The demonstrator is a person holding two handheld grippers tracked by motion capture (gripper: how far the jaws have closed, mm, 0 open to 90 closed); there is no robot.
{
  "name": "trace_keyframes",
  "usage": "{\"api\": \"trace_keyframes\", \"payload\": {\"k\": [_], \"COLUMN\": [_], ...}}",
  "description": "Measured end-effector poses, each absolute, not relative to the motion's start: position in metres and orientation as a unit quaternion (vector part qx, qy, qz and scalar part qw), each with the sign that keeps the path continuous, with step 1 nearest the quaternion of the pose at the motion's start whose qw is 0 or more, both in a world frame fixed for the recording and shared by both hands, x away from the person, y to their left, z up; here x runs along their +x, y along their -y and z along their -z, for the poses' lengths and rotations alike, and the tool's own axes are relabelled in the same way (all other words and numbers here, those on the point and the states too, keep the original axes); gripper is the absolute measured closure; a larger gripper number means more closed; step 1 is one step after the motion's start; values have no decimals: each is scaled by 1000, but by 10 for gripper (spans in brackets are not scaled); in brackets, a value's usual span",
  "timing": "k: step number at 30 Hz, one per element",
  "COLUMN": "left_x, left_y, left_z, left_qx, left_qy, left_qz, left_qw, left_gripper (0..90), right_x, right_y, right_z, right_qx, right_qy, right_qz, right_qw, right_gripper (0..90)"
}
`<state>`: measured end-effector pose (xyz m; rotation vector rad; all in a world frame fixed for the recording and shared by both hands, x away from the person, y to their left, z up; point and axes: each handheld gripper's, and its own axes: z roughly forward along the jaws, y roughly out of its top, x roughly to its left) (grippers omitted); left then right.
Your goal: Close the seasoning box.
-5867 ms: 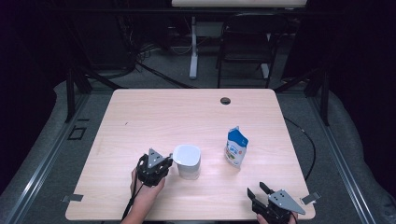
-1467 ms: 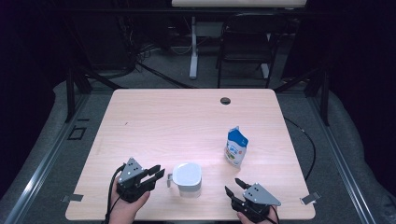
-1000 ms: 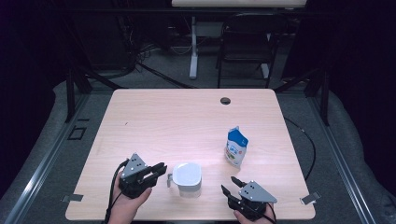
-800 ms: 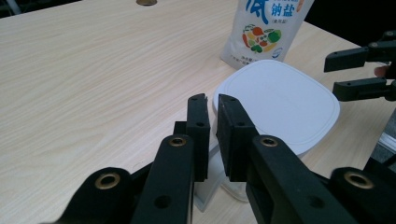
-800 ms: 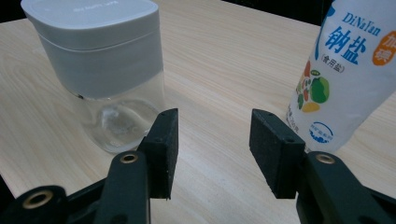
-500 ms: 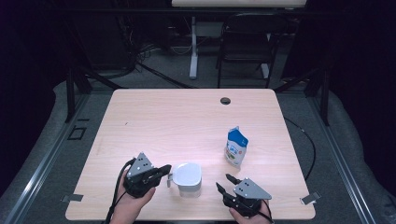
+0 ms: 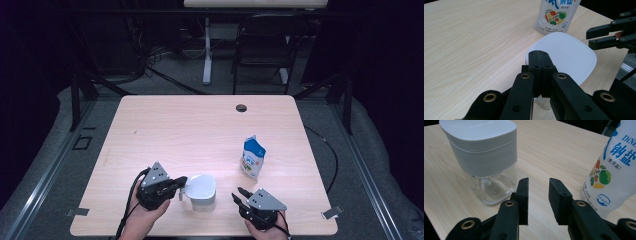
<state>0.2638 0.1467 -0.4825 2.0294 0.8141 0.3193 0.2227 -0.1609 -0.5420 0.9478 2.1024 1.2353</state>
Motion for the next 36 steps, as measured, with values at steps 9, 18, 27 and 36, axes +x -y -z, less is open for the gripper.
{"api": "trace_keyframes", "payload": {"k": [9, 18, 27, 36], "left_x": [265, 265, 265, 264], "left_y": [-142, -141, -142, -142], "left_z": [485, 485, 486, 486], "left_qx": [825, 827, 824, 824], "left_qy": [-328, -324, -327, -327], "left_qz": [-131, -139, -136, -136], "left_qw": [441, 437, 442, 442], "left_gripper": [900, 900, 900, 900], "right_x": [223, 224, 226, 228], "right_y": [160, 159, 153, 145], "right_z": [539, 538, 536, 530], "right_qx": [344, 336, 324, 311], "right_qy": [-779, -786, -793, -797], "right_qz": [-457, -456, -456, -458], "right_qw": [257, 249, 240, 241], "right_gripper": [745, 836, 900, 900]}}
